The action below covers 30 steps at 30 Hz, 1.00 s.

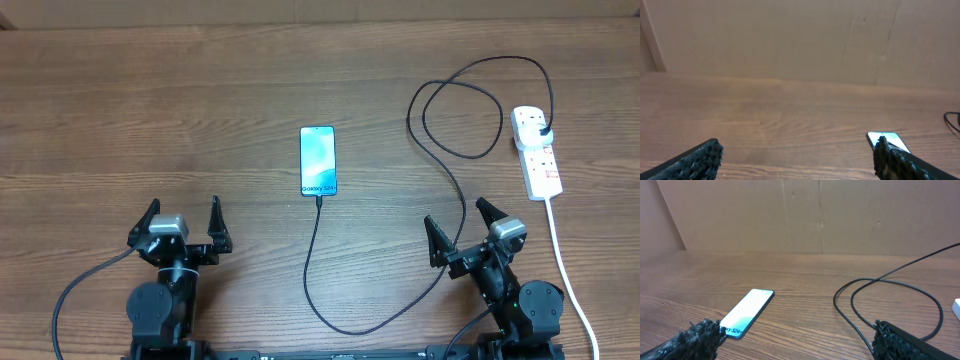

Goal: Plug charger to phone and switch on socket

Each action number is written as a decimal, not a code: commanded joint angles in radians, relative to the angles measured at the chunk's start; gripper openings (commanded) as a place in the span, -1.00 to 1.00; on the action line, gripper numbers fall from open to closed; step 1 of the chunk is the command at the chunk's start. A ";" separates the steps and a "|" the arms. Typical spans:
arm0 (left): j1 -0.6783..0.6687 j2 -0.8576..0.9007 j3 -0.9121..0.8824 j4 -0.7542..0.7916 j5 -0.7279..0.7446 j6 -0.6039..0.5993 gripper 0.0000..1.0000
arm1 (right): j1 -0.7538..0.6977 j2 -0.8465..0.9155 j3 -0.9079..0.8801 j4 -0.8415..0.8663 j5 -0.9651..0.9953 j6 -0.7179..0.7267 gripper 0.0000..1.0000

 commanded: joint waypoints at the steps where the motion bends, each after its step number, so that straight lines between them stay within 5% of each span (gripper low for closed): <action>1: 0.006 -0.072 -0.057 0.031 -0.023 0.031 0.99 | 0.006 -0.010 -0.003 0.008 -0.005 0.003 1.00; 30: 0.006 -0.180 -0.106 -0.091 -0.036 0.055 0.99 | 0.006 -0.010 -0.003 0.008 -0.005 0.003 1.00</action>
